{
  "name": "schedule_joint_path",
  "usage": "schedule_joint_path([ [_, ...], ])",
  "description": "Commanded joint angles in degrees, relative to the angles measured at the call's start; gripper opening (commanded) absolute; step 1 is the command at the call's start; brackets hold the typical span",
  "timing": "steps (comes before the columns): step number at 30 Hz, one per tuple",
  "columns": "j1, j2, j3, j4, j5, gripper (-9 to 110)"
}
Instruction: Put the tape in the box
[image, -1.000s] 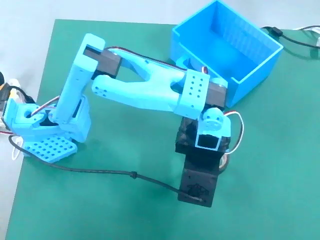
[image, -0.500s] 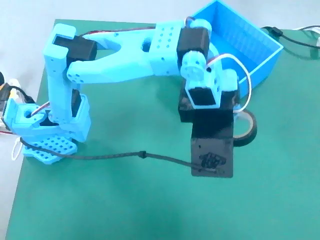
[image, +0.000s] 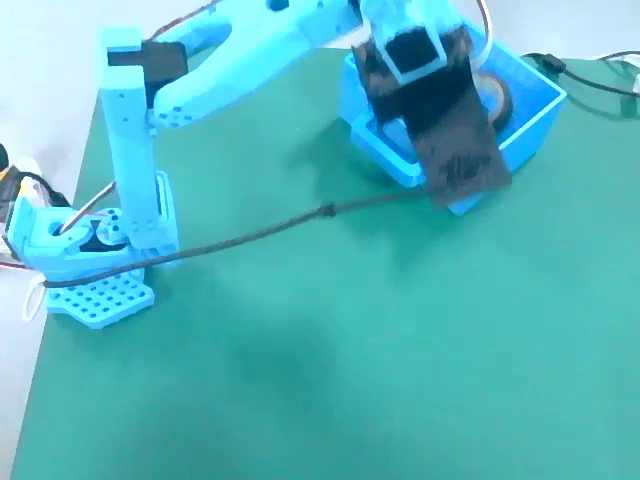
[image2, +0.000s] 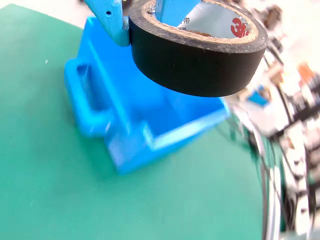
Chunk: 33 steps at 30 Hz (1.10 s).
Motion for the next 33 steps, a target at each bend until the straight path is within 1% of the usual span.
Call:
schedule_joint_path([
  [1, -5.01, 2.37, -5.27, -1.93, -0.62, 0],
  [10, -11.34, -1.58, -5.27, -5.27, 0.0, 0],
  [26, -12.57, -12.13, -5.27, -14.41, 7.65, 0],
  [33, -13.62, -14.41, -5.27, -15.47, 8.61, 0],
])
